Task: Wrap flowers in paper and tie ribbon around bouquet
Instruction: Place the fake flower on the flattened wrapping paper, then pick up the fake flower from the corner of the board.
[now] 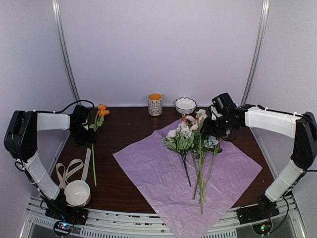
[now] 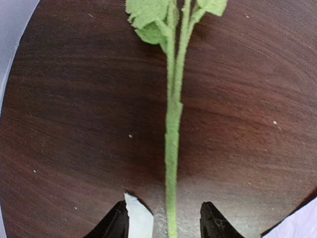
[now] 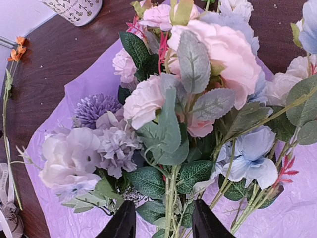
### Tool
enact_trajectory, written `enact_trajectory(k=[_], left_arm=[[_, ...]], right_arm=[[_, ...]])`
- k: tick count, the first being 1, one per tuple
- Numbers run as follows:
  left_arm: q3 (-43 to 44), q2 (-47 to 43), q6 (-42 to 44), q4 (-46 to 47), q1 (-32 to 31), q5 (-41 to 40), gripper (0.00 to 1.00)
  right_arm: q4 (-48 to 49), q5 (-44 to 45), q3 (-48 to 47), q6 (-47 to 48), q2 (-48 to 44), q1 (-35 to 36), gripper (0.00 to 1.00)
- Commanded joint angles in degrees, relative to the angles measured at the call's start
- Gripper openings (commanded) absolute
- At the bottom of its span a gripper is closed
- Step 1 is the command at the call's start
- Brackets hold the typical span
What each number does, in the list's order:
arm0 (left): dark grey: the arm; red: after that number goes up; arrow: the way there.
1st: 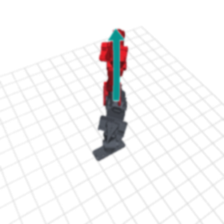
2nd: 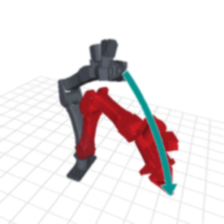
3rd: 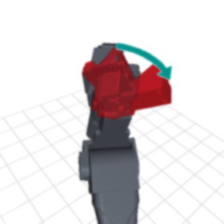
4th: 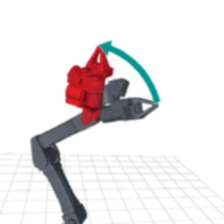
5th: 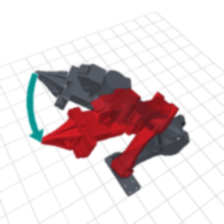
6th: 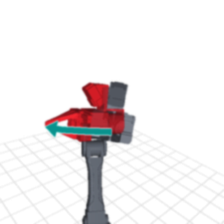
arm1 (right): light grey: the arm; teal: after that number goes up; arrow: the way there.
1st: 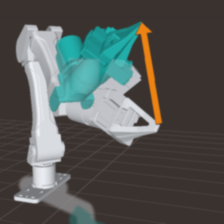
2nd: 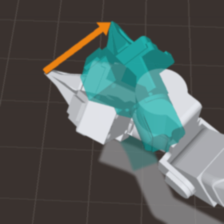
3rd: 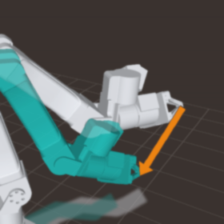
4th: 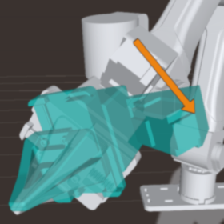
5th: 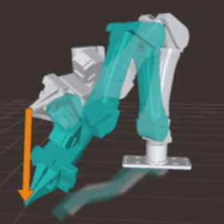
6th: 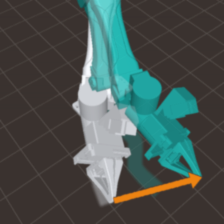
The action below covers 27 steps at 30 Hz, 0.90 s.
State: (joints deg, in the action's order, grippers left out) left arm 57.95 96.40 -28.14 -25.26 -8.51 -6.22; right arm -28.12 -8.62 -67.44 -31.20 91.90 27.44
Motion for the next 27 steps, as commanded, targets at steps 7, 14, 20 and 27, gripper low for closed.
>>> enact_trajectory(k=[7,14,20,27], left_arm=[[7.74,8.68,1.58,3.58,4.22,8.72,0.41],[9.55,12.42,1.56,0.10,4.18,13.15,0.16],[4.87,3.10,1.24,3.75,4.12,10.88,0.00],[1.24,-17.45,2.45,13.67,1.95,13.44,0.00]], right_arm=[[-0.80,2.02,4.41,1.17,-7.77,-0.20,0.40],[-1.33,2.33,5.92,1.64,-10.05,-0.20,0.40],[-2.74,2.97,5.33,2.29,-11.95,-0.17,0.40],[-0.66,1.92,4.82,2.85,-16.96,0.46,0.40]])
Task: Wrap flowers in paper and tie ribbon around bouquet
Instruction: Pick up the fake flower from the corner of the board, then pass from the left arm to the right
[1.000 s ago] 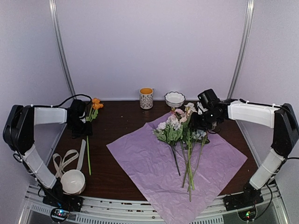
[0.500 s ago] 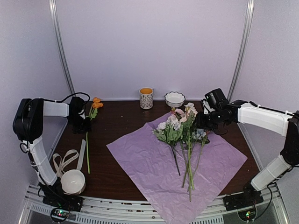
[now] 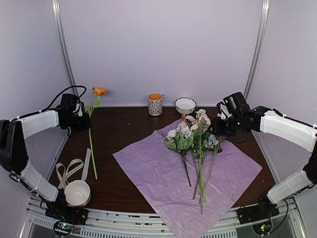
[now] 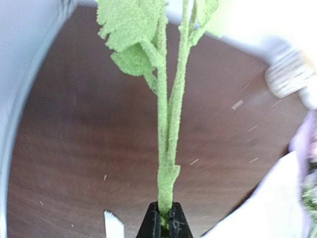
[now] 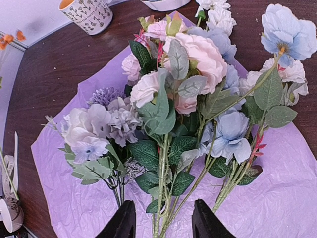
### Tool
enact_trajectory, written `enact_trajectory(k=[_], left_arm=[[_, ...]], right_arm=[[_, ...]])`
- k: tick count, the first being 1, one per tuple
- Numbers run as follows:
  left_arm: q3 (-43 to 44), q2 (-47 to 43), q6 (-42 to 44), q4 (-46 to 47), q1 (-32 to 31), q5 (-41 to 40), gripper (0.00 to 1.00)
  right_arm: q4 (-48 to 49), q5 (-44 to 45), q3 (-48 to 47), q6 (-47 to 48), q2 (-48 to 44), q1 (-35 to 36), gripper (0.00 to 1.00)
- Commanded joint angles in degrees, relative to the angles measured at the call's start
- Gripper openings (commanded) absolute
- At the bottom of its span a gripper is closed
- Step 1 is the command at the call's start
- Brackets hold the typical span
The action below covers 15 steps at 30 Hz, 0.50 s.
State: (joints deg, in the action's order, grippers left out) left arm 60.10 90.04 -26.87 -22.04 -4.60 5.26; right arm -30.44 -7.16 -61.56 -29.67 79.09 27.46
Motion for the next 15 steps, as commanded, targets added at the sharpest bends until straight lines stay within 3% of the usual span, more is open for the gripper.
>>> enact_trajectory(k=[1,8,15], left_arm=[[-1.84,-14.02,1.90,12.78,-3.01,2.68,0.00],[-8.17,-26.59,3.25,29.77,-14.82,13.91,0.00],[-8.26,-22.26,0.37,51.70,-32.92,24.63,0.00]], right_arm=[[3.09,-0.31,-0.69,1.70,-5.29,1.01,0.40],[21.10,-12.03,-0.07,4.17,-10.97,8.40,0.38],[37.28,-16.61,-7.88,4.26,-5.63,19.54,0.46]])
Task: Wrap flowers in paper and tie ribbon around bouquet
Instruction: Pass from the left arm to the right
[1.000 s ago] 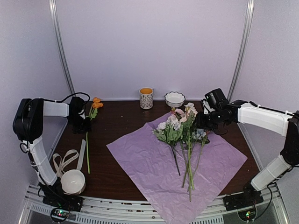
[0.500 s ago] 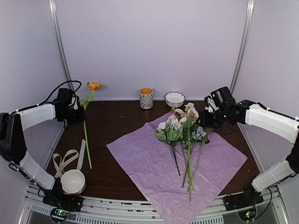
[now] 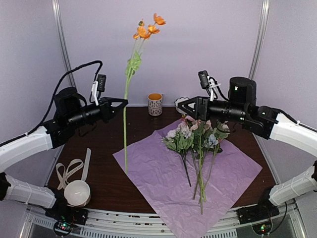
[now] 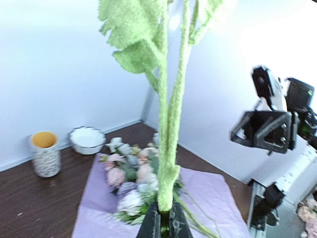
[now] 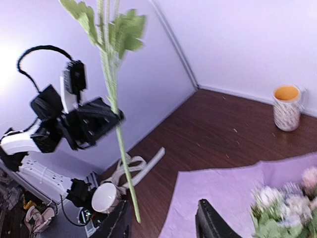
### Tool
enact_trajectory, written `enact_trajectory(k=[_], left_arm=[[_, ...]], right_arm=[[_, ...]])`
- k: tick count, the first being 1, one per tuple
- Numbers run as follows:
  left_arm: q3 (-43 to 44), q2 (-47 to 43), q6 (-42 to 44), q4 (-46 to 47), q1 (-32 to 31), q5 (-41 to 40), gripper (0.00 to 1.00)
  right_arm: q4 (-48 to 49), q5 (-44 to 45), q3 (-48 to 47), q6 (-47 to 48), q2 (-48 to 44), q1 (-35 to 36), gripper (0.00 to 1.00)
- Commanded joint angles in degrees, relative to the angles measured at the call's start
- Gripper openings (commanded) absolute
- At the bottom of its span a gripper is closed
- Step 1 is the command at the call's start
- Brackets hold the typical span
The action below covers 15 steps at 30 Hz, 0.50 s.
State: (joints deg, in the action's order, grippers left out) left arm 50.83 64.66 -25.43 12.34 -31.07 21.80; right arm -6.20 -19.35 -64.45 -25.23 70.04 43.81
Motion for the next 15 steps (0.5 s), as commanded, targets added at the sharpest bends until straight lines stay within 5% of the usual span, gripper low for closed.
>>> enact_trajectory(k=[1,6,10,13,15], left_arm=[[2.09,4.35,-1.18,18.36,-7.94,8.72,0.00],[5.89,10.75,-1.91,21.26,-13.83,10.02,0.00],[7.03,14.60,-4.20,23.10,-15.84,11.48,0.00],[6.93,15.77,-4.59,23.76,-16.28,11.58,0.00],[7.33,16.66,-4.54,22.96,-16.46,12.23,0.00]], right_arm=[[15.06,-4.64,-5.94,-1.27,4.83,3.67,0.48],[21.36,-3.93,-8.95,-3.65,10.32,5.66,0.65],[23.55,-4.68,-9.70,-3.92,12.12,6.75,0.67],[23.50,-4.51,-9.43,-3.81,12.51,7.10,0.65],[22.29,-2.96,-9.45,-4.20,12.84,7.08,0.46]])
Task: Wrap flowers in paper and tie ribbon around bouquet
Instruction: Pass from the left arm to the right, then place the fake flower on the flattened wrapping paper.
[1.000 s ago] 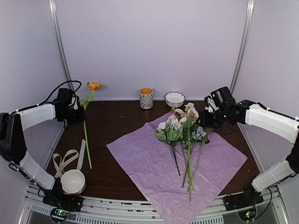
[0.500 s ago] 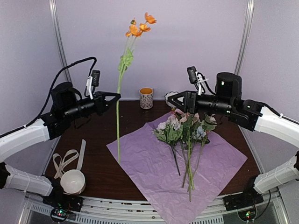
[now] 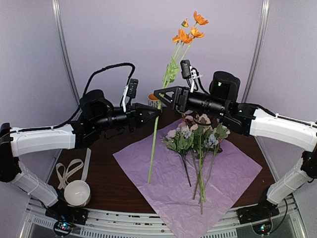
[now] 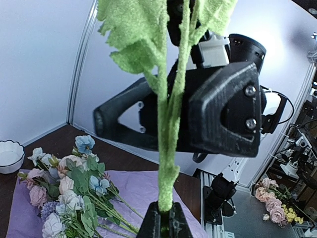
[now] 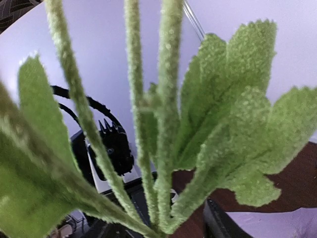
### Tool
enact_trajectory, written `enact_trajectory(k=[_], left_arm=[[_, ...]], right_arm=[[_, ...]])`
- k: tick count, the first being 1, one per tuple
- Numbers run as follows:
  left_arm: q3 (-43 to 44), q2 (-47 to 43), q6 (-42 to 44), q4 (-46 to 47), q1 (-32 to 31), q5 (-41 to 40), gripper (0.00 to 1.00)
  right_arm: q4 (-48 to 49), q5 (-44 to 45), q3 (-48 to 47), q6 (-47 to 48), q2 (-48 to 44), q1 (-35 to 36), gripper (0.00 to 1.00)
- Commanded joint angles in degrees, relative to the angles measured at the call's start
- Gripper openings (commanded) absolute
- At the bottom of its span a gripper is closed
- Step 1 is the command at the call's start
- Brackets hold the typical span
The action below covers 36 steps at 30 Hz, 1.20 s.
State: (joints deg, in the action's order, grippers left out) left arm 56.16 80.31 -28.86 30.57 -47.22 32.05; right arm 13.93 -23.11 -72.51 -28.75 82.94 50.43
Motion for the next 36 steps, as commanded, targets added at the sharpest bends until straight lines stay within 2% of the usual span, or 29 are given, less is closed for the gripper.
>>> enact_trajectory(k=[1,3,4,5,6,9,11,12,14,17,19,20,25,28,31,36], left_arm=[[2.02,1.26,-1.19,4.76,-0.53,2.45,0.00],[2.02,1.42,-1.04,3.98,-0.67,2.72,0.00],[1.96,1.23,-0.76,2.72,-0.68,2.32,0.00],[2.10,1.06,-0.31,0.43,-0.61,1.18,0.04],[2.60,0.72,0.55,-3.02,-0.59,-0.51,0.21],[6.86,-0.45,6.81,-21.78,-0.30,-8.22,0.56],[9.61,-0.28,9.14,-34.66,1.00,-16.76,0.69],[10.41,0.12,8.77,-40.22,2.32,-21.79,0.72],[10.75,1.53,6.25,-49.06,6.76,-26.17,0.77],[7.28,4.09,1.09,-56.45,15.25,-26.83,0.81],[4.30,5.55,-0.04,-56.12,19.18,-24.74,0.92],[3.38,6.26,0.12,-55.94,20.10,-24.72,0.94],[2.38,12.40,0.36,-54.61,20.32,-23.04,0.96],[2.14,16.57,0.48,-54.43,20.58,-22.97,0.96],[0.93,18.82,0.20,-53.91,20.70,-22.52,0.96],[-1.42,20.36,-0.35,-52.16,20.74,-18.99,0.96]], right_arm=[[0.91,1.84,-1.59,-0.62,-0.06,0.51,0.30],[-2.16,4.64,-1.97,-0.46,-0.48,0.36,0.05],[-4.45,6.73,-2.06,-0.41,-0.94,0.12,0.00],[-7.34,8.84,-2.37,-0.46,-1.34,-0.27,0.00],[-11.19,10.44,-3.01,-0.82,-1.67,-1.11,0.00],[-26.47,14.39,-5.13,-1.76,-2.39,-4.41,0.00],[-35.22,17.75,-4.59,-1.93,-3.19,-6.30,0.00],[-39.07,18.20,-4.35,-1.72,-3.25,-7.14,0.00],[-46.31,18.84,-4.26,-1.46,-2.42,-8.75,0.00],[-49.94,16.46,-1.89,-2.91,-1.31,-12.18,0.00],[-47.42,13.51,0.46,-4.27,-0.46,-14.47,0.00],[-46.21,13.22,1.00,-4.52,0.44,-15.39,0.00],[-43.59,13.73,0.32,-4.91,7.84,-18.41,0.00],[-44.83,14.28,-2.49,-4.60,12.63,-19.15,0.14],[-45.25,15.90,-3.71,-4.45,15.26,-19.77,0.38],[-51.33,19.38,-7.26,-1.62,13.74,-20.19,0.52]])
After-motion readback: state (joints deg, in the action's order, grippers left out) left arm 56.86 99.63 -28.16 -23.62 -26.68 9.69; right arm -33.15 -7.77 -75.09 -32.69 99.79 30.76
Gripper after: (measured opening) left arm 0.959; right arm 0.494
